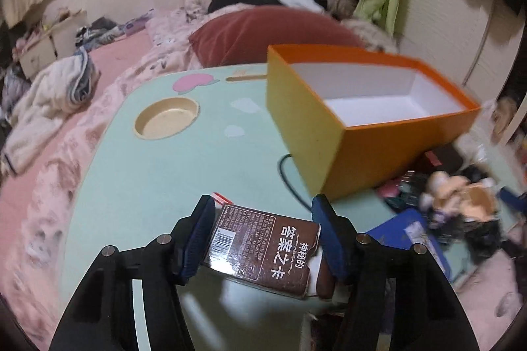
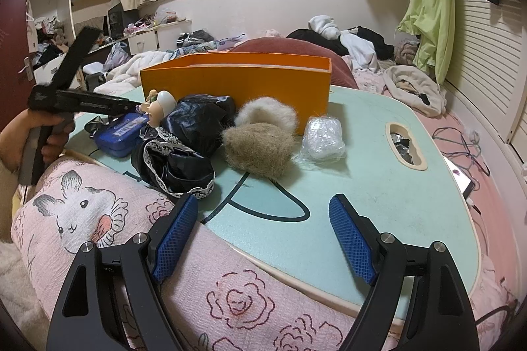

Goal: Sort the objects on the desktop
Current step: 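Grasp the brown small box on the table with the left tool, then drop brown box in orange box with left tool while right drops black lace bag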

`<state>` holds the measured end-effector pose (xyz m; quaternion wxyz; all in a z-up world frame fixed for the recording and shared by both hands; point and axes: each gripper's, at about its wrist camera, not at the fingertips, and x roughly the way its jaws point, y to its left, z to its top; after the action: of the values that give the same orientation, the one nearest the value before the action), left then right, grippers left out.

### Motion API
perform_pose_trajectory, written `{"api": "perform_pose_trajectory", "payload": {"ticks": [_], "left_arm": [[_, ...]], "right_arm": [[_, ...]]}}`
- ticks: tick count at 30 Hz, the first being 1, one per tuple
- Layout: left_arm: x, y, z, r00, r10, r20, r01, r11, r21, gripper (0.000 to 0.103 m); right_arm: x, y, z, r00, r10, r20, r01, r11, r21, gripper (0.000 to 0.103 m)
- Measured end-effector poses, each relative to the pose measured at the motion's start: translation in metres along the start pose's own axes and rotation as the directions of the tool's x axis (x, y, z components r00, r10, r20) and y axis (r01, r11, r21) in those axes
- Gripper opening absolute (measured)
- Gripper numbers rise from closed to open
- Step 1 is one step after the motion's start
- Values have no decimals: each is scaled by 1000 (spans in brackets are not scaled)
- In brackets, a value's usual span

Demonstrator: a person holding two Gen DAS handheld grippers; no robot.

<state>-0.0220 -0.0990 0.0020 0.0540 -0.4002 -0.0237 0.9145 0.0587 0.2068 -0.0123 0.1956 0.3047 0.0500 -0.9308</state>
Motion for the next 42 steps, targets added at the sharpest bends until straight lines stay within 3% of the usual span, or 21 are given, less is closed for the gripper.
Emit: {"api": "perform_pose_trajectory", "payload": {"ticks": [8, 15, 18, 20, 21, 22, 25, 28, 34, 42], "left_arm": [[-49, 21, -31, 975, -14, 224, 56, 982, -183, 59], [-64, 24, -39, 958, -57, 282, 114, 975, -189, 59], [-69, 24, -37, 950, -53, 307, 116, 975, -192, 59], [-71, 22, -37, 948, -55, 313, 116, 977, -180, 59], [-71, 21, -38, 948, -59, 314, 119, 977, -175, 59], [-72, 19, -38, 947, -65, 315, 124, 978, -171, 59], [-75, 16, -38, 945, -72, 320, 130, 978, -161, 59], [-78, 12, -37, 941, -81, 330, 137, 980, -148, 59], [-95, 2, -33, 925, -111, 363, 165, 979, -121, 59], [-104, -29, 2, 907, -182, 380, 217, 975, -50, 59]], "right_arm": [[-2, -6, -6, 1000, 12, 21, -13, 1000, 15, 82], [-15, 17, 7, 989, 143, 47, -141, 989, -46, 82], [-5, 33, 23, 979, 203, -15, -203, 977, -60, 81], [17, 41, 27, 973, 199, -118, -206, 978, -41, 72], [27, 43, 25, 967, 199, -159, -207, 978, -36, 55], [31, 43, 23, 965, 201, -168, -210, 977, -33, 46], [23, 44, 17, 963, 228, -144, -237, 970, -46, 24], [11, 45, 8, 970, 219, -104, -227, 971, -73, 19], [-18, 41, 9, 973, 231, 8, -230, 971, -63, 17], [-30, 31, 64, 957, 257, 132, -257, 966, -22, 17]]}}
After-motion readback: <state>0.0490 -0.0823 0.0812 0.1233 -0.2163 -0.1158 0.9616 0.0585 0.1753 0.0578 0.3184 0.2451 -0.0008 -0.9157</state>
